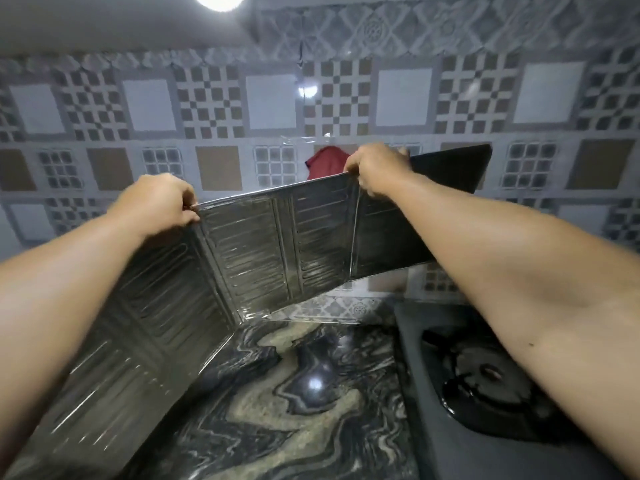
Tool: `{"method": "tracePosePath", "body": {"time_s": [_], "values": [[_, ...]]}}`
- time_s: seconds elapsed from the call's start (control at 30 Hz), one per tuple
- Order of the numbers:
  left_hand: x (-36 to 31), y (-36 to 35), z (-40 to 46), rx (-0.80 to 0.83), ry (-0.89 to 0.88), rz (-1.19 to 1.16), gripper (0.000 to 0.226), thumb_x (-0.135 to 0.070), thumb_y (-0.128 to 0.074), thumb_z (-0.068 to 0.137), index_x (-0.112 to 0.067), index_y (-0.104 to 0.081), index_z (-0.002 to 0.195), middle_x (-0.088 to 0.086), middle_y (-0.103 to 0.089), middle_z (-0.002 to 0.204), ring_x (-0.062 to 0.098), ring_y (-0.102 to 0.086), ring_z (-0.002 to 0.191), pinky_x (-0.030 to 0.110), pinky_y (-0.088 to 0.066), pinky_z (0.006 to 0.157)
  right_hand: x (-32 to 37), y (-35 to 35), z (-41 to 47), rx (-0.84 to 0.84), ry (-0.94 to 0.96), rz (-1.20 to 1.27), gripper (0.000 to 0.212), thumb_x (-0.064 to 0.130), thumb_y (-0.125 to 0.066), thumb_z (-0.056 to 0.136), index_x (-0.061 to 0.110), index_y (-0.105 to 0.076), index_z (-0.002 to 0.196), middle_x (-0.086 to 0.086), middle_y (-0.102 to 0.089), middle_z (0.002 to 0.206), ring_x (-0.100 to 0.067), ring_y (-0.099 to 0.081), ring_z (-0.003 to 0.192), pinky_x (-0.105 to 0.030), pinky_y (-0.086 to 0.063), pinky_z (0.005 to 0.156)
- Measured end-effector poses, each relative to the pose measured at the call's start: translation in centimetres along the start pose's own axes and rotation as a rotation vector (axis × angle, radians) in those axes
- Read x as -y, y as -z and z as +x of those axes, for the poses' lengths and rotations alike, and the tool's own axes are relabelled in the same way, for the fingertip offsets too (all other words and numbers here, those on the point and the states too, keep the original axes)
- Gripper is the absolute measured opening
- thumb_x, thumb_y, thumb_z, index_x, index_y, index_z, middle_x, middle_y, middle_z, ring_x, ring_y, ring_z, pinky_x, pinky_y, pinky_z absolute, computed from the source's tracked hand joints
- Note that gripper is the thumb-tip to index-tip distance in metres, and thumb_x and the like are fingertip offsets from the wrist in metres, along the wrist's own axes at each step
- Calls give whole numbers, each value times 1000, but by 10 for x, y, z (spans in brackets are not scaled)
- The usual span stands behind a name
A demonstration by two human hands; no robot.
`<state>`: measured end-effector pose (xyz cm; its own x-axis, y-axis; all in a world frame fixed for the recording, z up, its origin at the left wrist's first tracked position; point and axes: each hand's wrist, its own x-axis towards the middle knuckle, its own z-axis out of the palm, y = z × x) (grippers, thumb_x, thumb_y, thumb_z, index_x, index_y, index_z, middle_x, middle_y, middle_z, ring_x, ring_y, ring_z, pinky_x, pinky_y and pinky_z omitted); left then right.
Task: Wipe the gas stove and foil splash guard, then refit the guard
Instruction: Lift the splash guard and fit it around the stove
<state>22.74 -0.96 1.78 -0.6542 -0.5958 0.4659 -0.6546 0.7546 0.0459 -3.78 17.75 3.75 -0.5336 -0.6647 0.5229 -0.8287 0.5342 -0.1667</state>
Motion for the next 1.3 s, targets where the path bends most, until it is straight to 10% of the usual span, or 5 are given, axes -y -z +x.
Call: {"method": "tracePosePath", "body": {"time_s": [0.63,1.0,1.3], "values": [[-304,-149,110,52,-157,-250,14,-6,-65,80,-16,-73,84,20,-71,93,42,-66,87,40,-51,74,-354,-32,-6,-77,-164,-182,32,0,-55,86,26,-72,88,-3,-65,88,-29,-55,91,-40,-32,85],[-370,-213,134,188,-151,-217,20,-5,-63,86,-21,-64,75,5,-63,81,27,-60,77,33,-45,68,-435,-79,-32,35,-197,-134,22,6,-58,90,22,-73,93,-2,-69,97,-29,-58,95,-40,-30,81],[-361,-232,133,179,-154,-122,20,-14,-58,94,-15,-64,114,15,-70,104,33,-65,90,46,-55,81,-448,-96,-15,71,-211,-194,22,8,-55,90,26,-68,90,-2,-66,91,-27,-55,91,-43,-31,85]]}}
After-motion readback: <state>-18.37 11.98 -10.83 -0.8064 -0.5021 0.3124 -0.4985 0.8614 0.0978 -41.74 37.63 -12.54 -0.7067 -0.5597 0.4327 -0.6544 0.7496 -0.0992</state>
